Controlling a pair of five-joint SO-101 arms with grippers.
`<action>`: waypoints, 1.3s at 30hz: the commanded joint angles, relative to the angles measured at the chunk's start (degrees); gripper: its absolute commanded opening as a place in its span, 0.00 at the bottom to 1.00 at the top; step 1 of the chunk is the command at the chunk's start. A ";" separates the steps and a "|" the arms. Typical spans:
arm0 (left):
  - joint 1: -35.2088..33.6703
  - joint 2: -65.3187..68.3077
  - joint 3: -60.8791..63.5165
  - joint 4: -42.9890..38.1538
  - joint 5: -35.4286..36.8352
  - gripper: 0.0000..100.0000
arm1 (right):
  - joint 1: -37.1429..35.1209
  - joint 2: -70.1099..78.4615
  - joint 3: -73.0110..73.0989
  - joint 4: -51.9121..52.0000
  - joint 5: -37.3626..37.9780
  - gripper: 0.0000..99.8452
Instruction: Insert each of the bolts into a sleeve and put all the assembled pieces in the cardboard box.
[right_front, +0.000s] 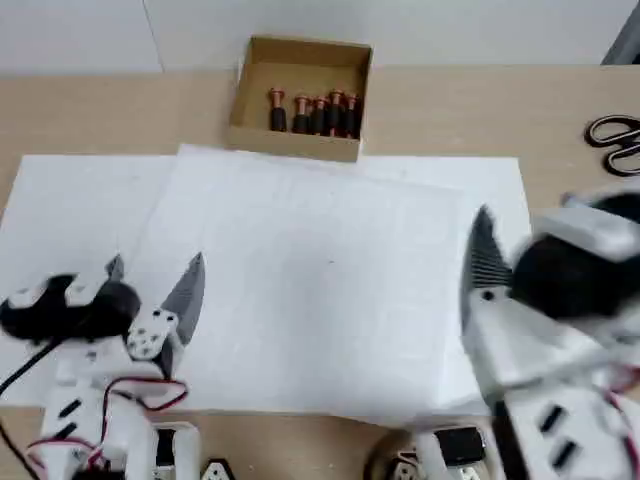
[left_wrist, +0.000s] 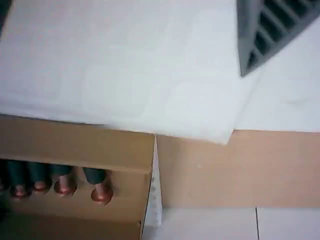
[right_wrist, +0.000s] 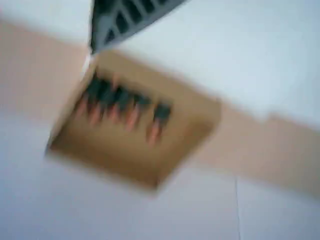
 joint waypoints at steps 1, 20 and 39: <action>-0.09 -0.35 8.22 -7.38 -0.35 0.30 | 0.31 -11.30 32.88 -10.07 0.26 0.23; 0.18 -0.35 32.84 -17.32 0.00 0.30 | 9.63 -46.20 100.22 -41.45 5.01 0.23; -0.09 -0.35 32.84 -15.21 -0.09 0.30 | 9.36 -46.29 105.41 -38.55 4.66 0.23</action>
